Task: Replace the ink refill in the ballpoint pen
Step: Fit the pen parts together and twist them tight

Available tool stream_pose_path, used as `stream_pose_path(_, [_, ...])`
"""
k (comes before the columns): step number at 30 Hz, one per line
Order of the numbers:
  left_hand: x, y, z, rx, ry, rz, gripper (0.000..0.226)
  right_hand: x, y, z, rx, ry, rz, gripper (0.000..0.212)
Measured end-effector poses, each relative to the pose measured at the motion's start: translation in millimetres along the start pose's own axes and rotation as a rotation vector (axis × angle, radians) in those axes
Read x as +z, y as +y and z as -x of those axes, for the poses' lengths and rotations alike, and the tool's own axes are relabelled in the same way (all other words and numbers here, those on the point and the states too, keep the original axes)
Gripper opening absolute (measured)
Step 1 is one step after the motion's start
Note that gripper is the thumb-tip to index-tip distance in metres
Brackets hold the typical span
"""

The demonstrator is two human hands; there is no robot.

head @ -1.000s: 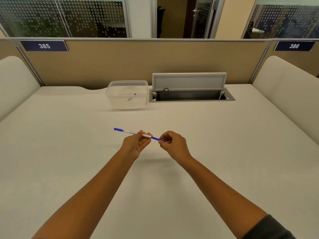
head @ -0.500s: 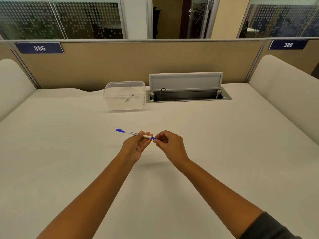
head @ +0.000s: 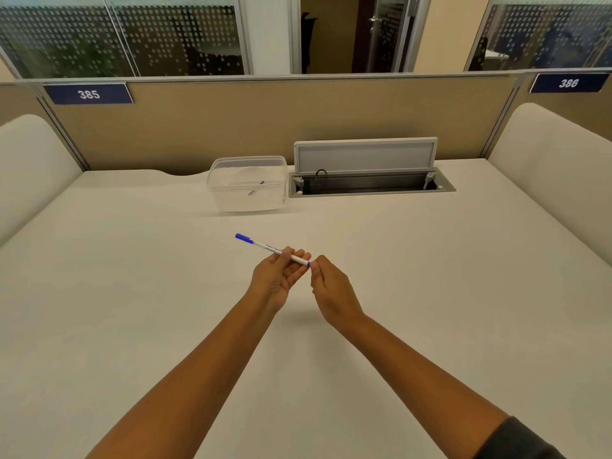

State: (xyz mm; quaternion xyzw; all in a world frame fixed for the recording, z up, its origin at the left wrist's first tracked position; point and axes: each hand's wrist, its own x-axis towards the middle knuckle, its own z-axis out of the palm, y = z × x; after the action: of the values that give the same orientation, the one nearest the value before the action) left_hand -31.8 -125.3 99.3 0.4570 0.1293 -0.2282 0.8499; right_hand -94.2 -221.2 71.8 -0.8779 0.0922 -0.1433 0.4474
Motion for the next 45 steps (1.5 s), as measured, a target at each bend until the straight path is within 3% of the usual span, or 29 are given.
stream_pose_path(4, [-1.2, -0.6, -1.6, 0.036, -0.027, -0.082, 0.012, -6.1, -6.6, -4.8, 0.367, -0.156, -0.447, 0.037])
stream_pose_path(6, [-3.8, 3.2, -3.1, 0.034, -0.053, -0.120, 0.012, -9.5, -9.0, -4.3, 0.471, -0.227, -0.488, 0.040])
stream_pose_path(10, [-8.8, 9.7, -4.7, 0.011, -0.103, -0.163, 0.012, -6.8, 6.0, 3.5, 0.066, -0.095, 0.031, 0.029])
stream_pose_path(13, [-8.3, 5.3, -2.2, 0.007, -0.121, -0.153, 0.012, -4.2, 13.8, 5.9, -0.071, -0.030, 0.167, 0.026])
stream_pose_path(15, [-6.7, 0.4, -1.3, 0.006, -0.116, -0.120, 0.014, -3.1, 8.6, 5.4, 0.014, -0.019, 0.046, 0.027])
stream_pose_path(17, [-5.9, -2.7, -1.3, 0.018, -0.109, -0.127, 0.019, -2.2, 3.2, 1.7, 0.249, -0.062, -0.247, 0.034])
stream_pose_path(19, [-6.4, -3.2, -1.9, 0.030, -0.098, -0.157, 0.023, -4.2, -1.2, -0.5, 0.409, -0.132, -0.362, 0.041])
stream_pose_path(23, [-8.3, -5.2, -2.5, 0.026, -0.068, -0.128, 0.023, -4.0, 7.5, 8.4, 0.141, -0.073, 0.133, 0.040])
stream_pose_path(24, [-7.9, -6.5, -1.6, 0.019, -0.071, -0.119, 0.022, -3.3, 9.0, 9.7, 0.109, -0.048, 0.161, 0.038])
stream_pose_path(25, [-7.3, -7.9, -1.0, 0.011, -0.079, -0.112, 0.022, -2.8, 10.2, 9.0, 0.121, -0.044, 0.140, 0.039])
stream_pose_path(29, [-3.8, -10.3, 0.4, -0.014, -0.111, -0.099, 0.025, -7.4, -0.3, 1.0, 0.475, -0.091, -0.330, 0.048])
stream_pose_path(30, [-3.7, -10.3, 0.1, -0.014, -0.110, -0.090, 0.026, -8.6, -0.8, 1.8, 0.453, -0.099, -0.287, 0.049])
stream_pose_path(33, [-4.7, -9.9, -0.7, -0.009, -0.109, -0.075, 0.027, -11.6, 7.8, 9.5, 0.109, -0.053, 0.132, 0.037])
stream_pose_path(35, [-5.7, -9.5, -0.1, -0.018, -0.110, -0.074, 0.027, -12.9, 13.4, 10.6, -0.022, -0.025, 0.240, 0.032])
stream_pose_path(41, [-5.4, -8.0, 3.3, -0.031, -0.092, -0.054, 0.026, -10.6, 10.9, 3.0, 0.210, -0.054, -0.005, 0.048])
stream_pose_path(45, [-6.4, -3.7, 3.0, -0.019, -0.072, -0.072, 0.028, -12.8, 10.8, 9.1, 0.052, -0.049, 0.120, 0.032])
